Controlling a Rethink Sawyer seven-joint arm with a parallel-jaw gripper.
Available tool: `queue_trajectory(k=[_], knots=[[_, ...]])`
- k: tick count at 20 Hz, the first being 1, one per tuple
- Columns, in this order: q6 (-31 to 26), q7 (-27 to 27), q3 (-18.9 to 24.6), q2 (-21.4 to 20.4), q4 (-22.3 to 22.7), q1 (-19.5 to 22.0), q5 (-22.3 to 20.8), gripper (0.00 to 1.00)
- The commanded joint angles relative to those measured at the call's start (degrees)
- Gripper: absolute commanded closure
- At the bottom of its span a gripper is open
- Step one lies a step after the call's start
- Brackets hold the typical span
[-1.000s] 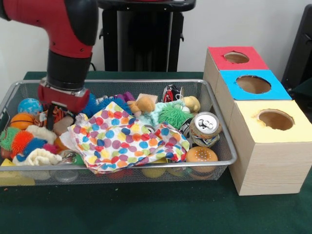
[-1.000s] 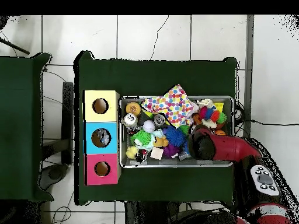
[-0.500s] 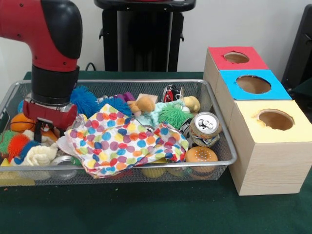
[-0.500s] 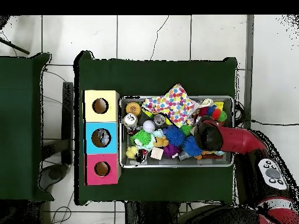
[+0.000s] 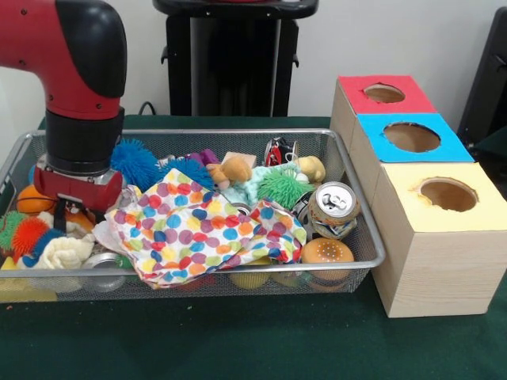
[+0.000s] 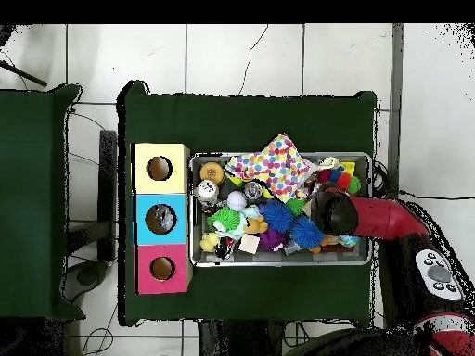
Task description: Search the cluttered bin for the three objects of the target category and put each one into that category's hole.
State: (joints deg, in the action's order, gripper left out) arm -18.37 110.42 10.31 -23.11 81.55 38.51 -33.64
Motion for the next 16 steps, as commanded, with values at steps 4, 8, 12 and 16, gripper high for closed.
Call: queue_trajectory(k=[4,8,12,16], knots=[[-0.78,-11.01,8.61,5.55,-4.1,1.75,-5.54,0.0],[0.19,-9.86,9.16,5.53,-3.73,2.21,-6.25,1.0],[0.68,-9.23,8.77,5.35,-4.02,1.49,-7.94,1.0],[0.32,-6.24,6.9,4.64,-4.06,-0.22,-7.97,1.0]])
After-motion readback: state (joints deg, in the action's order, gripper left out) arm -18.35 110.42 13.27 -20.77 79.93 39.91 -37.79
